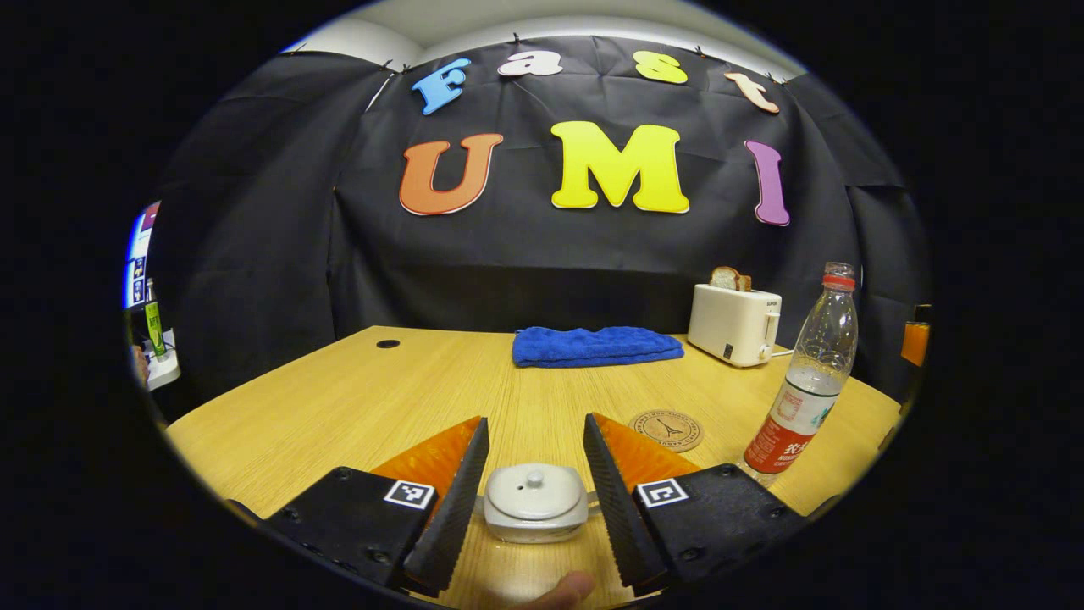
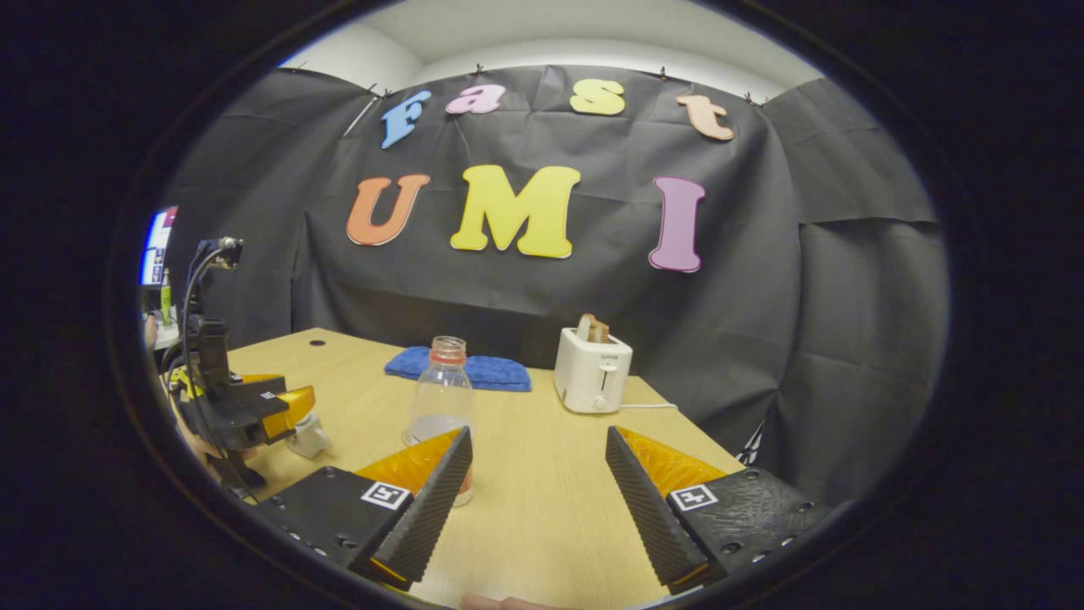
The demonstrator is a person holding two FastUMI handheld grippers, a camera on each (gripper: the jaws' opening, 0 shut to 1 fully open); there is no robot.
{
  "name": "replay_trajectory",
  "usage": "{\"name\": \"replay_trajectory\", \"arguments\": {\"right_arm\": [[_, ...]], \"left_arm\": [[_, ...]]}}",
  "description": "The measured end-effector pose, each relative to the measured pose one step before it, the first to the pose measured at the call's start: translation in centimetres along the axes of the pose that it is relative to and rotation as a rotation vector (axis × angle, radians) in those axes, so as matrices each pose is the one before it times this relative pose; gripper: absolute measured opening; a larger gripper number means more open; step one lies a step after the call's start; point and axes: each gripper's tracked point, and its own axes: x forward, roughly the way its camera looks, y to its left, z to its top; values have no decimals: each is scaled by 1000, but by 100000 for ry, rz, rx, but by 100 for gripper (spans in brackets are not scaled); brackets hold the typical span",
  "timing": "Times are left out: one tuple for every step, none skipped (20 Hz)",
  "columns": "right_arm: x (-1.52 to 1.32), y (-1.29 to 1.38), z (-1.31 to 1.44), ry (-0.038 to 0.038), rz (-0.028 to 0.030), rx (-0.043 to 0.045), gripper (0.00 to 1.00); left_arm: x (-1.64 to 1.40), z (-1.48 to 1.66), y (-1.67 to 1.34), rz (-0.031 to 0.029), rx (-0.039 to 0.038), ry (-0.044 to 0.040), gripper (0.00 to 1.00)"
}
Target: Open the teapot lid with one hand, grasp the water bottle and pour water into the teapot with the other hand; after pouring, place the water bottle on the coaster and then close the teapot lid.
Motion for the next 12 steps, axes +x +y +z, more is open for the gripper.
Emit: {"name": "replay_trajectory", "arguments": {"right_arm": [[-15, 21, 31, 75, -47, -180, 95], [29, 131, -70, 20, 54, -194, 98], [-44, 90, -32, 53, 192, -155, 95], [54, 92, -44, -7, 82, -44, 95], [27, 40, -42, 70, 6, 5, 95], [99, -85, -112, 267, 21, 116, 95], [101, 55, -58, 282, 131, 137, 95], [102, 95, -138, 407, 113, 40, 95], [75, 55, -107, 409, 91, -55, 95], [35, 97, -149, 277, 213, -146, 95], [41, 180, -72, 299, 141, -261, 95], [120, 143, -149, 260, 112, -209, 98]], "left_arm": [[205, -85, 79, 308, 246, -87, 65], [170, -152, -24, -446, 63, 314, 64], [49, -201, -242, -566, -113, 725, 60], [214, -308, 49, -224, -187, 701, 58], [166, -264, -23, -123, -233, 1067, 55], [88, -431, 104, 345, -308, 1360, 53], [-79, 211, 195, 106, 210, -1000, 48], [6, 36, -274, -1392, -128, -187, 47], [217, -18, -113, -142, 449, 1, 42], [94, -110, 302, 731, 664, 217, 41], [-51, 120, 293, 1092, 85, -384, 37], [230, -28, 340, 1556, -183, 52, 35]]}}
